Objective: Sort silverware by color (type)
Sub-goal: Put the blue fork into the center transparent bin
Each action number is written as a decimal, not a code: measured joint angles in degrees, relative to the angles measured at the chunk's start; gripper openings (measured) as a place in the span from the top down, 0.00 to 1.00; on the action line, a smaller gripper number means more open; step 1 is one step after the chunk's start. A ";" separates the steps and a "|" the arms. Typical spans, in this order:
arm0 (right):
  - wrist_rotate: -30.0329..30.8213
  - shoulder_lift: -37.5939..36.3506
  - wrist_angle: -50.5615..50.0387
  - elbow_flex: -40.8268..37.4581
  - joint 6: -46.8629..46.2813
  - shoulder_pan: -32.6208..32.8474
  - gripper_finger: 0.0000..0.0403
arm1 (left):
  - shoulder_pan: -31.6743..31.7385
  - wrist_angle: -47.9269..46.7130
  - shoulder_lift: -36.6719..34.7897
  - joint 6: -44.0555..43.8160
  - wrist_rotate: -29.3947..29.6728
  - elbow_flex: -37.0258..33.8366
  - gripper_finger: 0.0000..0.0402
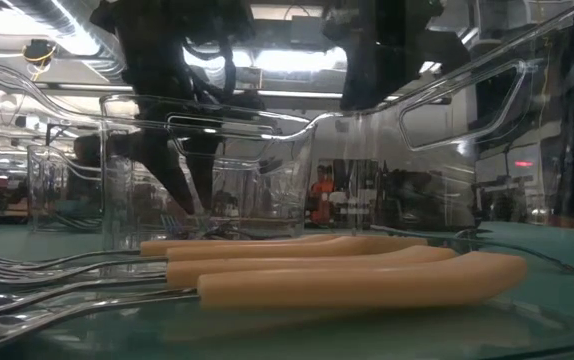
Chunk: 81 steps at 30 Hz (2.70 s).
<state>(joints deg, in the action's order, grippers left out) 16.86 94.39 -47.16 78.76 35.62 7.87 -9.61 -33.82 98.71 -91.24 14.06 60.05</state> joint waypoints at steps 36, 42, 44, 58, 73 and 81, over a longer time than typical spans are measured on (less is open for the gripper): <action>-11.45 0.00 -14.78 -0.04 -59.67 7.21 0.77 | -6.29 4.23 -1.02 32.53 21.79 -0.04 0.82; -11.46 -0.04 -13.95 -3.11 -75.14 12.96 0.77 | -6.57 6.45 -1.00 37.85 22.52 -0.04 0.82; -11.42 -0.04 -12.79 -5.02 -80.02 15.01 0.77 | -6.85 6.47 -1.00 37.94 22.58 -0.04 0.82; -6.54 -0.04 5.52 -17.83 -92.97 22.15 0.77 | -9.82 6.49 -0.96 40.79 24.23 -0.04 0.82; -1.23 -0.02 14.21 -24.21 -92.68 22.13 0.77 | -10.36 6.49 -0.96 40.72 24.28 -0.04 0.82; -0.80 0.47 14.38 -24.15 -92.35 22.13 0.77 | -10.36 6.49 -0.93 40.72 24.28 -0.04 0.82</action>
<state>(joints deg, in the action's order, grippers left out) 16.06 94.86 -32.78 54.61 -56.73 30.00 -19.97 -27.33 97.78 -50.52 38.35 60.01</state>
